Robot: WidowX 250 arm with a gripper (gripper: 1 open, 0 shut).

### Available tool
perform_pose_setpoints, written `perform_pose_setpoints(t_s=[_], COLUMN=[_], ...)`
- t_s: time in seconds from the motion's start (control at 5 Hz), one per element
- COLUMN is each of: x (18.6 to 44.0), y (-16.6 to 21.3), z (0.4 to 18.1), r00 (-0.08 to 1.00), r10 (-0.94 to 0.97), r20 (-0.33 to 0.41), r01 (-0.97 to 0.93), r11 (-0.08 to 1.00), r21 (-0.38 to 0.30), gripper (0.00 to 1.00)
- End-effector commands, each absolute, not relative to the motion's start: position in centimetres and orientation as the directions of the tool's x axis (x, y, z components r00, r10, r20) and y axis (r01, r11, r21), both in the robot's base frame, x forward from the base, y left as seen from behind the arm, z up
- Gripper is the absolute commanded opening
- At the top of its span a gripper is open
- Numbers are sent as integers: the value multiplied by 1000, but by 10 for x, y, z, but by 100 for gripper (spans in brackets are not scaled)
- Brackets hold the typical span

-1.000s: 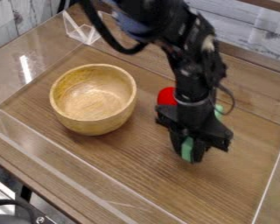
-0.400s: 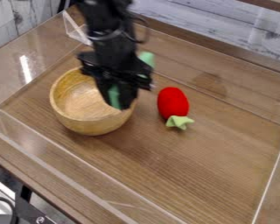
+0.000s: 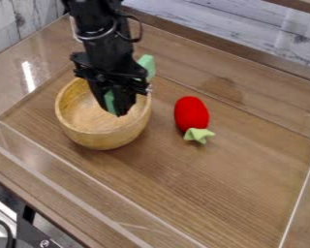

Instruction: Put the green object in the brown bowl

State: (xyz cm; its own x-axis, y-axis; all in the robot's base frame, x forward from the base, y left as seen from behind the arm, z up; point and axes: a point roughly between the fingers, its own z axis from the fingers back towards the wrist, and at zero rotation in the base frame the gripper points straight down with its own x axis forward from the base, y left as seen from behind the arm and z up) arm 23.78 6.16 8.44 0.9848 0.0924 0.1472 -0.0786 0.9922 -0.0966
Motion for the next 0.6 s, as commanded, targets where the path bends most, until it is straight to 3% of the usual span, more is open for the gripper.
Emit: perform_pose_setpoints(t_s=[0.0,0.2,0.4], x=[243,239,245], y=[76,84,83], z=[84,72,75], r00=[971,961,959], r10=[153,221,235], r20=[182,169,157], r01=[-143,-213,-228], r11=[987,975,972], r21=[-71,-64,-58], gripper=[0,0,0])
